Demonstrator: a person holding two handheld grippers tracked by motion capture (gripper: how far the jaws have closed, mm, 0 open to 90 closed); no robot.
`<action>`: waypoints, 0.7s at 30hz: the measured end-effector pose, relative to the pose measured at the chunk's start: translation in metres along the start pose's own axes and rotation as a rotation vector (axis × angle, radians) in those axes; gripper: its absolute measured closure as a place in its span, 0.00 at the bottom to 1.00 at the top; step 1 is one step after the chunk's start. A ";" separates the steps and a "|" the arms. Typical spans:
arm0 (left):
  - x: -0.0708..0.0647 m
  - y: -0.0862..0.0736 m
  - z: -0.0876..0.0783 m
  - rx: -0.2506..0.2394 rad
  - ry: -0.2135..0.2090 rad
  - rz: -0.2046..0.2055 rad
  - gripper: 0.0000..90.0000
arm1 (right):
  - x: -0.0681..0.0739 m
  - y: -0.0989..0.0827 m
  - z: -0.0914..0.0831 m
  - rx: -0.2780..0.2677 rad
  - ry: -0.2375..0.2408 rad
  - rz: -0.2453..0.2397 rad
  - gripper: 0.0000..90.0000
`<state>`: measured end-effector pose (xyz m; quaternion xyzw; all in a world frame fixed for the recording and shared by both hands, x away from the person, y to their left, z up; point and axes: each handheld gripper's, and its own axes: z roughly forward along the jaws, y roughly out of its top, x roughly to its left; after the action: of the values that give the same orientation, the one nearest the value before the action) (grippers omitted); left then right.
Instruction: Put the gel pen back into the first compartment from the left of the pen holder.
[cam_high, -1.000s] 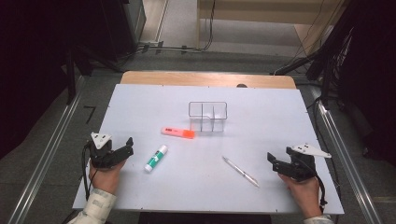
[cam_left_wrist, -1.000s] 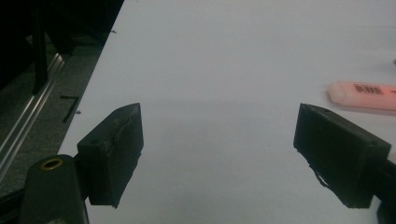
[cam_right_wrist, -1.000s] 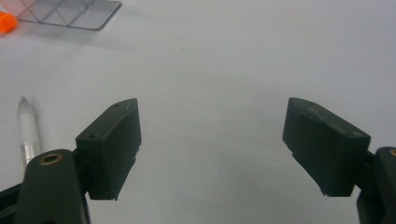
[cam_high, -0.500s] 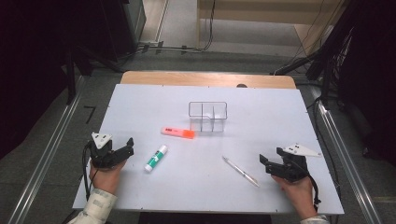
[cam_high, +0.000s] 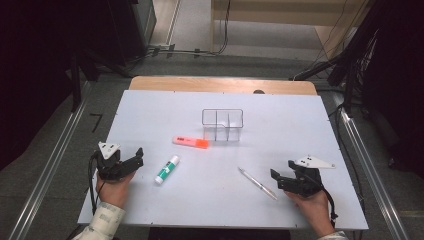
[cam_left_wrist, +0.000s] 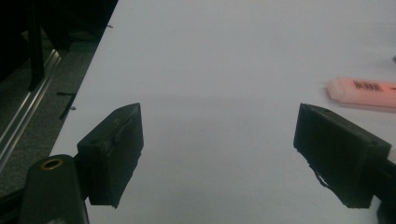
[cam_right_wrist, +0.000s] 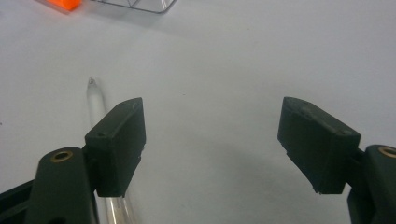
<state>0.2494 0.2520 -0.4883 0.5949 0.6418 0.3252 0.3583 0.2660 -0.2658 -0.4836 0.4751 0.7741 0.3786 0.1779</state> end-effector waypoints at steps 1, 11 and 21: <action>0.000 0.000 0.000 0.002 0.001 0.000 0.18 | 0.001 0.000 0.000 0.000 0.004 -0.002 0.25; 0.000 0.000 0.000 0.006 -0.003 0.003 0.18 | 0.012 -0.001 0.004 0.015 0.034 -0.018 0.25; 0.000 0.000 0.001 0.007 -0.005 0.003 0.18 | 0.022 -0.002 0.008 0.036 0.063 -0.046 0.25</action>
<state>0.2498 0.2518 -0.4889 0.5980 0.6411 0.3219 0.3573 0.2597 -0.2439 -0.4884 0.4483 0.7968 0.3751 0.1535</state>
